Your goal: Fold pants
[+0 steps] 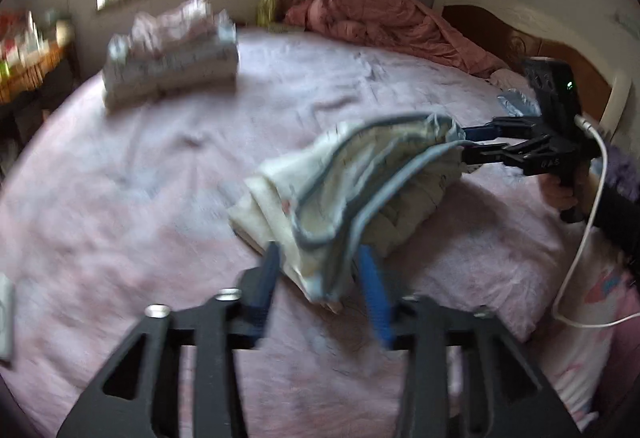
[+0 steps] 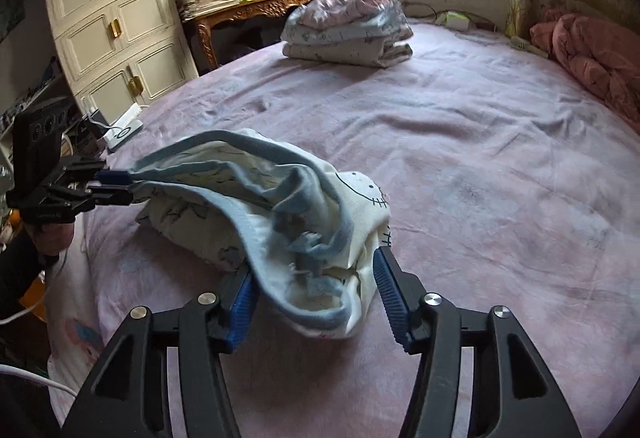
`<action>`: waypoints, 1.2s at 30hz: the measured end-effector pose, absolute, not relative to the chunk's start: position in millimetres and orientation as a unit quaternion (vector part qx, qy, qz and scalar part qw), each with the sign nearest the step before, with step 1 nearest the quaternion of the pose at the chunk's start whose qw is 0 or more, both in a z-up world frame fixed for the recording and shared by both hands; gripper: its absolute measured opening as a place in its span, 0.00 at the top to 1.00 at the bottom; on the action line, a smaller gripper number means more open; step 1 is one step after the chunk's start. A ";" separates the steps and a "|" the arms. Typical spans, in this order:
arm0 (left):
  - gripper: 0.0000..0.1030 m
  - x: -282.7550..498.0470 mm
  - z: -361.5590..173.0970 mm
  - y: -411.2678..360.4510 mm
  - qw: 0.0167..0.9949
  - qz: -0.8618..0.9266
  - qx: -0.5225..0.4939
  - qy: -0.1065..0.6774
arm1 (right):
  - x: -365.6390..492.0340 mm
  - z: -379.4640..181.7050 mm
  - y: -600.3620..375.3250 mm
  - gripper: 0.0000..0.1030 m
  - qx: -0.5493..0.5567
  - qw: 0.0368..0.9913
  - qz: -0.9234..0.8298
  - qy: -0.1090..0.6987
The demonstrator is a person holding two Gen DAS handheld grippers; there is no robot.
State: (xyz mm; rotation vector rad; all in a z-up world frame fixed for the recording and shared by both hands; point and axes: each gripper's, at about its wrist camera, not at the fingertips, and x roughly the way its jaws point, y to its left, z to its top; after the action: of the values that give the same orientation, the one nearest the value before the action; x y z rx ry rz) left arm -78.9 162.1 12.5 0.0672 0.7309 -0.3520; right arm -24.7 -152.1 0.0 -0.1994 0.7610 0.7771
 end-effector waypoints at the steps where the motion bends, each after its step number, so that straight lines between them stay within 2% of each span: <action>1: 0.49 -79.6 21.1 161.6 0.924 -0.170 0.040 0.340 | -28.9 7.8 -153.0 0.45 -0.100 0.859 0.365 0.346; 5: 0.48 -61.4 48.3 157.9 0.931 -0.182 0.025 0.315 | -23.5 38.2 -149.0 0.45 -0.065 0.872 0.364 0.320; 10: 0.48 -18.5 34.6 148.1 0.915 -0.187 -0.015 0.357 | 5.3 43.8 -128.2 0.45 -0.022 0.883 0.319 0.344; 12: 0.50 -2.4 21.5 151.3 0.904 -0.183 -0.053 0.382 | 18.3 34.4 -121.6 0.60 -0.009 0.881 0.294 0.371; 13: 0.53 0.8 16.0 153.2 0.900 -0.181 -0.067 0.390 | 24.2 27.8 -120.9 0.73 0.007 0.873 0.297 0.387; 15: 0.96 1.9 7.2 154.7 0.891 -0.196 -0.086 0.400 | 31.6 16.7 -121.0 0.82 0.034 0.857 0.307 0.412; 16: 0.98 -1.2 4.2 154.2 0.888 -0.206 -0.083 0.404 | 31.5 11.4 -121.9 0.85 0.043 0.850 0.312 0.422; 24: 0.98 -46.8 5.7 140.6 0.892 -0.245 -0.028 0.380 | -15.8 5.1 -121.6 0.85 -0.034 0.845 0.349 0.404; 36: 0.98 -73.0 -20.7 128.5 0.878 -0.222 0.035 0.423 | -42.2 -15.7 -131.0 0.85 -0.060 0.831 0.356 0.423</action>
State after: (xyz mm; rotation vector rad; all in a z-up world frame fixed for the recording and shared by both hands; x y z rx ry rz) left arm -73.0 128.5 -20.7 0.0736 0.8813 -0.4627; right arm -42.2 -131.1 -15.7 -0.1269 0.8966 0.7546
